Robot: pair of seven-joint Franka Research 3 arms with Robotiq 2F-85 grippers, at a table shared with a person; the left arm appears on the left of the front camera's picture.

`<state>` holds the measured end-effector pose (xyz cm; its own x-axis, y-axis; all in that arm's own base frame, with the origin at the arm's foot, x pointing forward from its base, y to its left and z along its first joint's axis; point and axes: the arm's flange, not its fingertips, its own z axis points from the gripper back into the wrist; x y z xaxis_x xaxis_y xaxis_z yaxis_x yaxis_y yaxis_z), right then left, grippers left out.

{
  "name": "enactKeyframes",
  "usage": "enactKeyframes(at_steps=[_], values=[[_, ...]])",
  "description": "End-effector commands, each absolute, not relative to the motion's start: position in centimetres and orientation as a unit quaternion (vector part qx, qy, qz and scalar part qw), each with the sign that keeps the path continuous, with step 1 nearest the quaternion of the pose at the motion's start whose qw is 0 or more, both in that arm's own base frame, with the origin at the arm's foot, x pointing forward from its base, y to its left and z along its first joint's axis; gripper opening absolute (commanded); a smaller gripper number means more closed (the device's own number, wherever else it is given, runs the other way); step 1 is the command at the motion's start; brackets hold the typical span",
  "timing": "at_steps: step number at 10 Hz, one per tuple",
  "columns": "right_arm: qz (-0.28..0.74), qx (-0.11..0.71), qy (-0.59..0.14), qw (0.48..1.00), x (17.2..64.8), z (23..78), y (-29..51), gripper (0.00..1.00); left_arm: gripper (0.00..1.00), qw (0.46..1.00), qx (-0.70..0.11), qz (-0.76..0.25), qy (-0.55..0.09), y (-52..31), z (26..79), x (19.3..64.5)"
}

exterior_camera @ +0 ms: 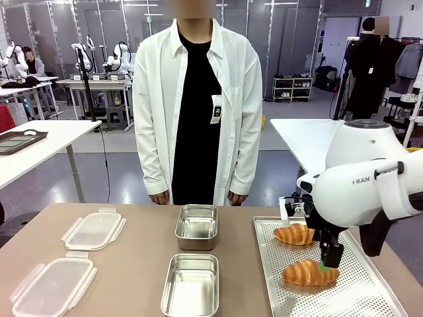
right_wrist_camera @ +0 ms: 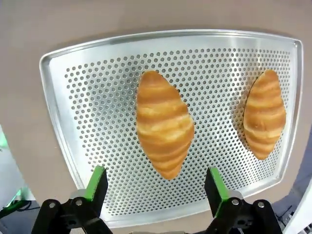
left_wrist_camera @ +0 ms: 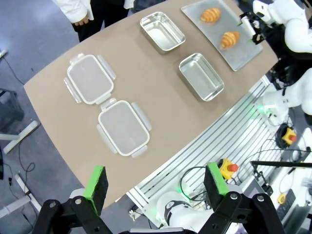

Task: Place the bread into the airtight container.
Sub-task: Pick up a Butter Roll and place it into an empty Airtight Container.

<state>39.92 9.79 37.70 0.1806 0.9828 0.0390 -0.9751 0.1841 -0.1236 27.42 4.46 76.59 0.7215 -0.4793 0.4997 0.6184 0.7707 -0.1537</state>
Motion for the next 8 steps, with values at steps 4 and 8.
enactKeyframes(at_steps=[4, 8], values=[[0.645, -0.032, -0.04, 0.762, 42.1, 35.1, 9.8, 1.0, 1.0, 0.912, -0.153, -0.31, -0.221, 4.5, 76.6, 27.3], [0.644, -0.023, -0.034, 0.764, 43.4, 33.2, 10.2, 1.0, 1.0, 0.912, -0.153, -0.31, -0.221, 4.5, 76.6, 27.3]])
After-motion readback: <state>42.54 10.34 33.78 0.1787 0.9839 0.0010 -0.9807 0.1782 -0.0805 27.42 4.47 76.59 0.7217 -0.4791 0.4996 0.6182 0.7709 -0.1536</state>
